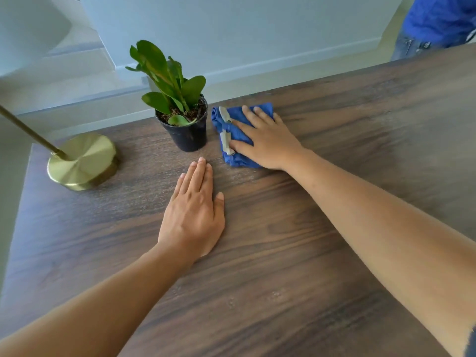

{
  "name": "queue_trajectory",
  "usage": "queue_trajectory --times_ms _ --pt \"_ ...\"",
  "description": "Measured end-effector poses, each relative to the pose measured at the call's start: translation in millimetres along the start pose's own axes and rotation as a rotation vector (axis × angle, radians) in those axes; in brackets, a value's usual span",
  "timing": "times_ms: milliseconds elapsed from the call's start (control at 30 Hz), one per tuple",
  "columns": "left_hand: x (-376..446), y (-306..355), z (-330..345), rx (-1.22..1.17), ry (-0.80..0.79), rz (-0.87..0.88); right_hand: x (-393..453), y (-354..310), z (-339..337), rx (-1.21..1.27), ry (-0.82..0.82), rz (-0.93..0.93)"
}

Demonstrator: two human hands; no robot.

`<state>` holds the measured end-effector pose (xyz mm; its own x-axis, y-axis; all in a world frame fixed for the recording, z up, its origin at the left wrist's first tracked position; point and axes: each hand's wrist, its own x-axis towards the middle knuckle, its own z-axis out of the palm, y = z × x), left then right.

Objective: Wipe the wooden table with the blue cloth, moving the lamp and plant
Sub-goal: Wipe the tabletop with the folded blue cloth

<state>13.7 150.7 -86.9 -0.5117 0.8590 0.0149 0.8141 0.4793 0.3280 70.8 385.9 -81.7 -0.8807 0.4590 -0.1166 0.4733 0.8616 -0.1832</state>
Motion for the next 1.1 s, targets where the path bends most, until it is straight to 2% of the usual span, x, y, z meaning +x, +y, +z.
queue_trajectory --times_ms 67,133,300,400,500,600,667,733,867,1100 --pt "0 1 0 -0.005 -0.005 -0.012 -46 -2 8 -0.006 -0.008 -0.022" --pt "-1 -1 0 -0.012 0.002 -0.020 -50 9 7 -0.017 -0.023 0.007" --pt "-2 -1 -1 -0.005 0.007 -0.019 59 27 -5 0.021 0.048 0.213" --pt "-1 -1 1 -0.001 0.013 -0.010 94 15 0 0.029 0.067 0.233" --pt "-2 0 1 0.007 -0.003 -0.010 57 0 2 0.052 0.072 0.118" --pt "-2 0 -1 0.002 -0.007 -0.012 -28 -13 16 0.077 0.102 0.015" --pt "-1 1 -1 0.001 -0.004 -0.011 -77 -16 22 0.067 0.135 -0.015" --pt "-1 1 -1 0.002 -0.004 -0.015 -85 -9 23 0.043 0.123 -0.019" --pt "-2 0 0 -0.001 -0.006 -0.018 -24 1 12 0.025 0.079 0.044" --pt "-1 -1 2 -0.002 0.020 -0.014 95 11 -3 0.071 0.135 0.145"
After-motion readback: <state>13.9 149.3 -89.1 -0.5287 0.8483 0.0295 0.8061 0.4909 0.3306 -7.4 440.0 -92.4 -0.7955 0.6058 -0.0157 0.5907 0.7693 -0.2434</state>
